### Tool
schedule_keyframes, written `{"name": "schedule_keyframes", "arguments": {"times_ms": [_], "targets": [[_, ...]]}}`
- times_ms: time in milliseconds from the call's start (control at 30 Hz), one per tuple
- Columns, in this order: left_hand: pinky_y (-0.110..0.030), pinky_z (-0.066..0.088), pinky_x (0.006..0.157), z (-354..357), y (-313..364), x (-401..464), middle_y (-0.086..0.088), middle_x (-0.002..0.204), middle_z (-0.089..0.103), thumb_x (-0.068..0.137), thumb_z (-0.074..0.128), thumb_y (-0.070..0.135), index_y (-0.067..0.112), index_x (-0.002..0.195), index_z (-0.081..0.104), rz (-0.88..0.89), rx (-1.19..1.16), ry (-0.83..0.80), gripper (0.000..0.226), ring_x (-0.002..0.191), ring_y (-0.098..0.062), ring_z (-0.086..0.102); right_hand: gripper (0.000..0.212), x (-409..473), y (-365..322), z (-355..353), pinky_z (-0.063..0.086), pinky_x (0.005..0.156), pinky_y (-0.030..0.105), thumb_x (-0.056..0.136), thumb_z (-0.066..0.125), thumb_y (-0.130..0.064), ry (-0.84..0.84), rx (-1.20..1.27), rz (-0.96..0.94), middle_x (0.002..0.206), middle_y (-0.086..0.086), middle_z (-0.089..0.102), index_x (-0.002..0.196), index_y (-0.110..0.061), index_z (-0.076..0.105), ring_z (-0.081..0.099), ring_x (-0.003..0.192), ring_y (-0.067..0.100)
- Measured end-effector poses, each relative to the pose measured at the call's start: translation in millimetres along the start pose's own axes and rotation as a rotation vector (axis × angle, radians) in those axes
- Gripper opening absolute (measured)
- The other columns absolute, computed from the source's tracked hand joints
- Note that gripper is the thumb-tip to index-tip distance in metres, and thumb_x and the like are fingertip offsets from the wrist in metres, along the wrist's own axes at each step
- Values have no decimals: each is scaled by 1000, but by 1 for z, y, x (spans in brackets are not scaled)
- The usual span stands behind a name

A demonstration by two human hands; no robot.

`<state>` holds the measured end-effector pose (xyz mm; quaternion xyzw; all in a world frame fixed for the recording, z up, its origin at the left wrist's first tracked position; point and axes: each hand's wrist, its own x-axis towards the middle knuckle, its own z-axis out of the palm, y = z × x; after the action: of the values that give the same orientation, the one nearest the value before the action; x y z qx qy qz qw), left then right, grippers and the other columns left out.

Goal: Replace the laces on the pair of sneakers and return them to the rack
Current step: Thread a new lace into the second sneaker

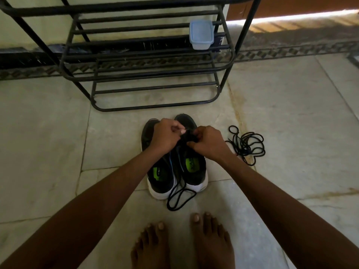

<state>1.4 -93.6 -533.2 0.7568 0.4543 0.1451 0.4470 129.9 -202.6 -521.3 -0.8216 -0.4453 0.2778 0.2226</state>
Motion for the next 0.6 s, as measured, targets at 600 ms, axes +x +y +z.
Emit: {"name": "schedule_keyframes", "arguments": {"times_ms": [600], "targets": [[-27, 50, 85, 32, 6, 13, -4, 98, 72, 97, 63, 10, 19, 82, 69, -250, 41, 44, 19, 95, -16, 65, 20, 13, 22, 29, 52, 75, 24, 86, 73, -15, 199, 179, 29, 92, 7, 77, 104, -8, 75, 71, 83, 21]]}}
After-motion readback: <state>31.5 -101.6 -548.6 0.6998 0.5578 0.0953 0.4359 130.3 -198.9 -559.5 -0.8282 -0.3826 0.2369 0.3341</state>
